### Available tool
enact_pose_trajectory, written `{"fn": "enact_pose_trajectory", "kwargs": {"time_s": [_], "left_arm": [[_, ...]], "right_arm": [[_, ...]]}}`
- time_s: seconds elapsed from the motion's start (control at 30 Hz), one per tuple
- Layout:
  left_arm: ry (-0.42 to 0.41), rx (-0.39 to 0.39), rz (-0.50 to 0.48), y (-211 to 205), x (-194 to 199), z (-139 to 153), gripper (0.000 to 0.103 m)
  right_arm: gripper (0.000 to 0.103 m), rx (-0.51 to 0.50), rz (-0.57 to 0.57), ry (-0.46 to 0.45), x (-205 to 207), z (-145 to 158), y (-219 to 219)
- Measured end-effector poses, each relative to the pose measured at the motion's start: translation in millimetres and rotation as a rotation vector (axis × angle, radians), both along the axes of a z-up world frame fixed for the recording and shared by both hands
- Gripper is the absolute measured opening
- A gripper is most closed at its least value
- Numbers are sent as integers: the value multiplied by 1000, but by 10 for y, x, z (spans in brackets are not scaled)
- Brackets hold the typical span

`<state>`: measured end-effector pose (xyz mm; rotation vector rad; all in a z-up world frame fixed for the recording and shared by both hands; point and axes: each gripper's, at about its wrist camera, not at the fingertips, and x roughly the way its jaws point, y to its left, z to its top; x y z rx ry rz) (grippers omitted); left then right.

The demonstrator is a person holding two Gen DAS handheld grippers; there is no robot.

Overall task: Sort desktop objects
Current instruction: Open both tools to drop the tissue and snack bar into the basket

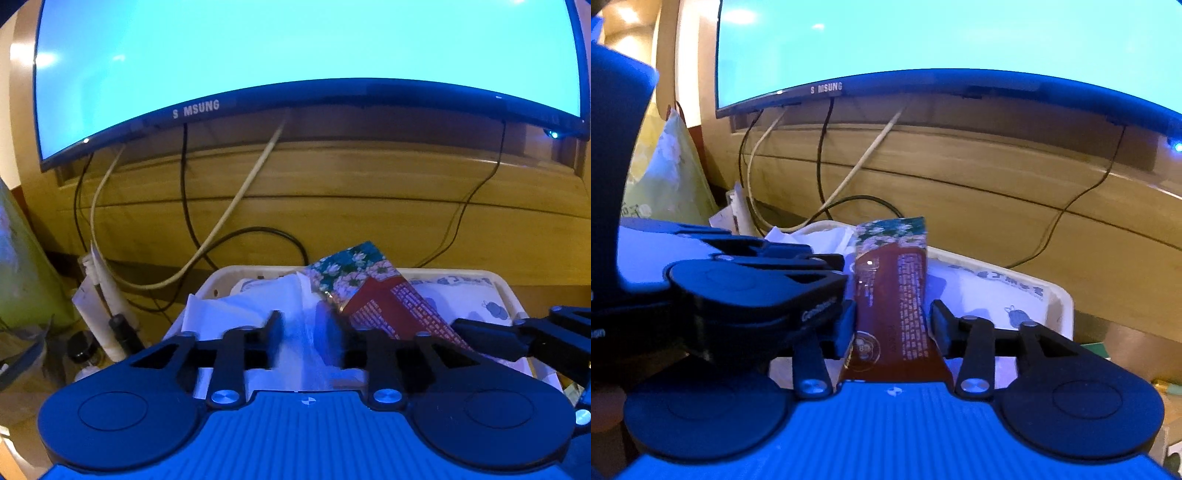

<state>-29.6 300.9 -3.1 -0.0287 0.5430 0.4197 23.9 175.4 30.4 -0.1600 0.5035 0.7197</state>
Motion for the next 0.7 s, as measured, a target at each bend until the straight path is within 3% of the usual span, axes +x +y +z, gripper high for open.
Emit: {"fn": "enact_pose_trajectory", "kwargs": {"time_s": [0.07,0.13,0.17,0.7], "left_arm": [[-5,11,12,-6,-1,5,82],[-21,20,17,-13,-22,18,97],[-28,20,15,-16,-30,28,100],[-12,-35,31,-70,-33,89,103]], "right_arm": [[57,-3,-4,-10,-5,17,-19],[64,-6,-13,-28,-24,37,-46],[66,-4,-16,-34,-34,50,-65],[66,2,-9,-59,-88,119,-187]]}}
